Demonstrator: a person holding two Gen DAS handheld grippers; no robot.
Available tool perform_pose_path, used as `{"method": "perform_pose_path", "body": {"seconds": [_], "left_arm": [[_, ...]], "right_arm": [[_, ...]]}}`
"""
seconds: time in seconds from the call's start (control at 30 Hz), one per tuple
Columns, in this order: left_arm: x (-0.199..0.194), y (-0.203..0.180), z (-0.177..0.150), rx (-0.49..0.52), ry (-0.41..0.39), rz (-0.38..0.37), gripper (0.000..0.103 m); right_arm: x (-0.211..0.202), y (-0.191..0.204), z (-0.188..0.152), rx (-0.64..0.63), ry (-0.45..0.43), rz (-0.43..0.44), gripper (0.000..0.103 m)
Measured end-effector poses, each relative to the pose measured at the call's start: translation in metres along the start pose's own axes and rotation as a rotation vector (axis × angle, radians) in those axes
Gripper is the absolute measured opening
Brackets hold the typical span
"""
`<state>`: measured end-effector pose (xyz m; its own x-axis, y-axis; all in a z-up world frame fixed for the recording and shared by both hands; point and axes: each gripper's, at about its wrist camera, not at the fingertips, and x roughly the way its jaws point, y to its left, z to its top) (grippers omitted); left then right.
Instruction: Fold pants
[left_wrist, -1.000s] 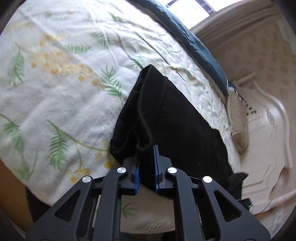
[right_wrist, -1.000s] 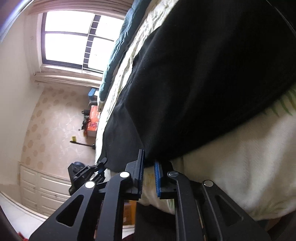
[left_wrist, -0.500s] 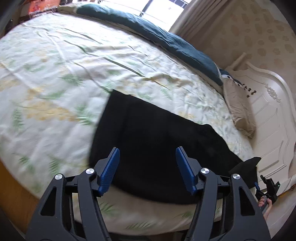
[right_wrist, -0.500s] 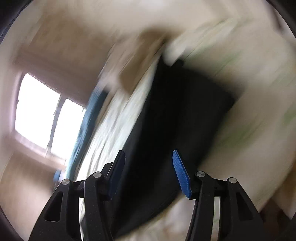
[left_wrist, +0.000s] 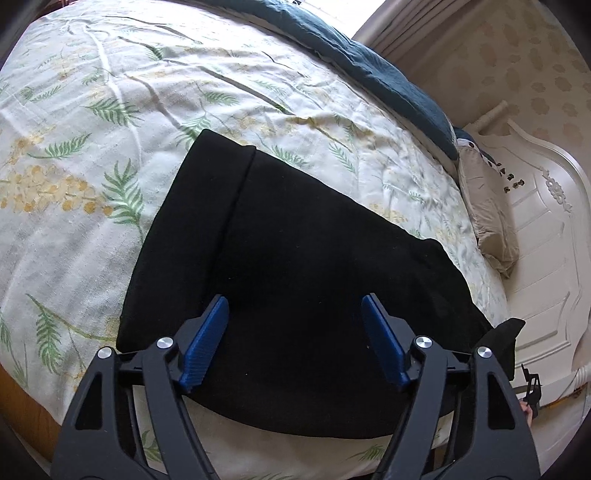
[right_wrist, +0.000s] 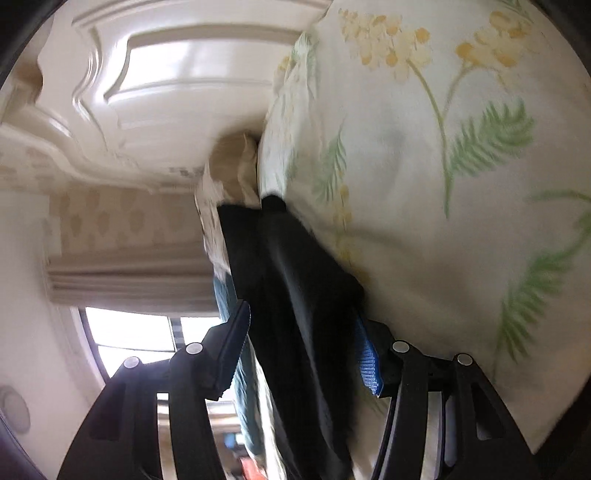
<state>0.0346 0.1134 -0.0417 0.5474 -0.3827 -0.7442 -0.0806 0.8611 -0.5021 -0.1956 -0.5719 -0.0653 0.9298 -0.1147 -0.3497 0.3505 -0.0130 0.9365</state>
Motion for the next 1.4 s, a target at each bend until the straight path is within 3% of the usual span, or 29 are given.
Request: {"method": "perform_pose_path", "body": {"seconds": [0.03, 0.1, 0.27, 0.37, 0.47, 0.53, 0.6, 0.73, 0.8, 0.83, 0.97, 1.07, 1.17, 1.27, 1.33, 1.4], "left_arm": [[0.000, 0.000, 0.000, 0.000, -0.001, -0.002, 0.076], [0.000, -0.001, 0.000, 0.002, -0.002, 0.000, 0.078], [0.001, -0.005, -0.002, 0.028, -0.009, 0.012, 0.082], [0.003, -0.007, -0.003, 0.044, -0.017, 0.021, 0.084], [0.005, -0.011, -0.004, 0.059, -0.022, 0.032, 0.088], [0.006, -0.013, -0.005, 0.068, -0.024, 0.041, 0.090], [0.007, -0.014, -0.005, 0.077, -0.027, 0.050, 0.090], [0.007, -0.014, -0.006, 0.085, -0.028, 0.054, 0.090], [0.007, -0.014, -0.006, 0.078, -0.027, 0.050, 0.090], [0.007, -0.014, -0.006, 0.076, -0.027, 0.049, 0.090], [0.006, -0.011, -0.005, 0.051, -0.026, 0.026, 0.090], [0.004, -0.007, -0.004, 0.037, -0.026, 0.006, 0.090], [0.004, -0.007, -0.004, 0.037, -0.023, -0.004, 0.090], [0.003, -0.006, -0.005, 0.043, -0.026, -0.008, 0.090], [0.003, -0.007, -0.006, 0.047, -0.029, -0.003, 0.090], [0.003, -0.008, -0.006, 0.049, -0.032, 0.003, 0.090]], "right_arm": [[0.001, 0.004, 0.003, -0.020, -0.026, -0.008, 0.049], [-0.003, 0.015, 0.010, -0.118, -0.086, -0.065, 0.021], [-0.035, 0.058, -0.006, -0.507, -0.237, -0.205, 0.019], [-0.045, 0.065, -0.014, -0.645, -0.245, -0.271, 0.020], [-0.041, 0.036, 0.009, -0.492, -0.169, -0.263, 0.045], [-0.039, 0.009, 0.029, -0.320, -0.153, -0.220, 0.046], [-0.039, -0.005, 0.041, -0.235, -0.142, -0.158, 0.046], [-0.028, 0.012, 0.050, -0.288, -0.138, -0.196, 0.046], [-0.020, 0.021, 0.049, -0.338, -0.111, -0.223, 0.034], [-0.014, 0.027, 0.049, -0.383, -0.091, -0.246, 0.007], [-0.016, 0.024, 0.051, -0.430, -0.121, -0.344, 0.006], [-0.023, -0.002, 0.058, -0.349, -0.122, -0.258, 0.004], [-0.034, -0.003, 0.059, -0.312, -0.168, -0.227, 0.012], [-0.055, 0.009, 0.053, -0.290, -0.322, -0.326, 0.025], [-0.050, 0.029, 0.044, -0.342, -0.313, -0.329, 0.029], [-0.032, 0.052, 0.034, -0.400, -0.252, -0.304, 0.045]]}}
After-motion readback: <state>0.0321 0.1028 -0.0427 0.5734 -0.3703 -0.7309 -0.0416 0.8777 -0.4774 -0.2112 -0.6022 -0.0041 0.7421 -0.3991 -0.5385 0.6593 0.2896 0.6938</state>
